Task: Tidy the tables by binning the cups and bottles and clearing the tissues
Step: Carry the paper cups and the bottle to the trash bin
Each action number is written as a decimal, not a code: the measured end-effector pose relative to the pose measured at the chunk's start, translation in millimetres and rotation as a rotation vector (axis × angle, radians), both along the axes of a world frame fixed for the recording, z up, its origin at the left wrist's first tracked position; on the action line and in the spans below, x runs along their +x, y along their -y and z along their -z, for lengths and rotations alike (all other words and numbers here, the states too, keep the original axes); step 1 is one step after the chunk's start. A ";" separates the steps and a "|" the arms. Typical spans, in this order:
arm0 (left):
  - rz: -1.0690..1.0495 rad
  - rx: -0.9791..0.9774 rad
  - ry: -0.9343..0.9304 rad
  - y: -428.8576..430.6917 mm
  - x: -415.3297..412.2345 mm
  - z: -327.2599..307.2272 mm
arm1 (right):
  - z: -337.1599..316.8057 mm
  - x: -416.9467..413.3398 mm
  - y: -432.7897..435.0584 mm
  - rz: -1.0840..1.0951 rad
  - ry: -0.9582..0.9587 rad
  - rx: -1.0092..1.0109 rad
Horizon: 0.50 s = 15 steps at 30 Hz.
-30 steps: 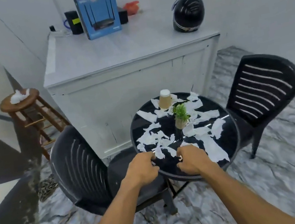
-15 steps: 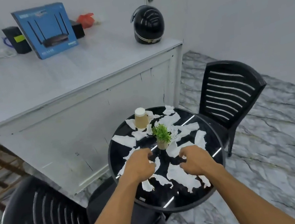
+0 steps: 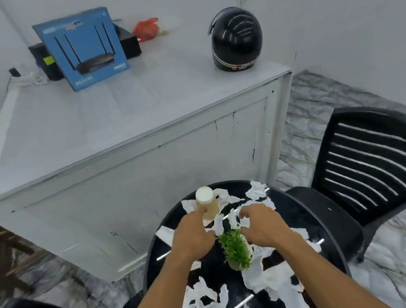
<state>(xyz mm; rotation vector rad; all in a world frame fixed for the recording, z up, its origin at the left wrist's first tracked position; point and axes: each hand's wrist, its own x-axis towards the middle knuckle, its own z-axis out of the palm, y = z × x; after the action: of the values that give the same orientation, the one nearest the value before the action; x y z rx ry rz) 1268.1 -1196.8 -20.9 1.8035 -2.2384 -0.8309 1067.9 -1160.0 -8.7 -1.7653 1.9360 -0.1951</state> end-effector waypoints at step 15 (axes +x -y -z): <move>-0.274 0.090 0.154 116.5 -56.4 50.9 | 66.3 -52.2 99.6 -0.160 0.076 0.135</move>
<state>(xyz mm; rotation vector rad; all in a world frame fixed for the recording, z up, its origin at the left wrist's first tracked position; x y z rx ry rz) 1211.8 -1313.3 -71.8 2.2223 -1.9990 -0.7732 1015.7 -1259.7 -75.1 -1.7867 1.7045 -0.0728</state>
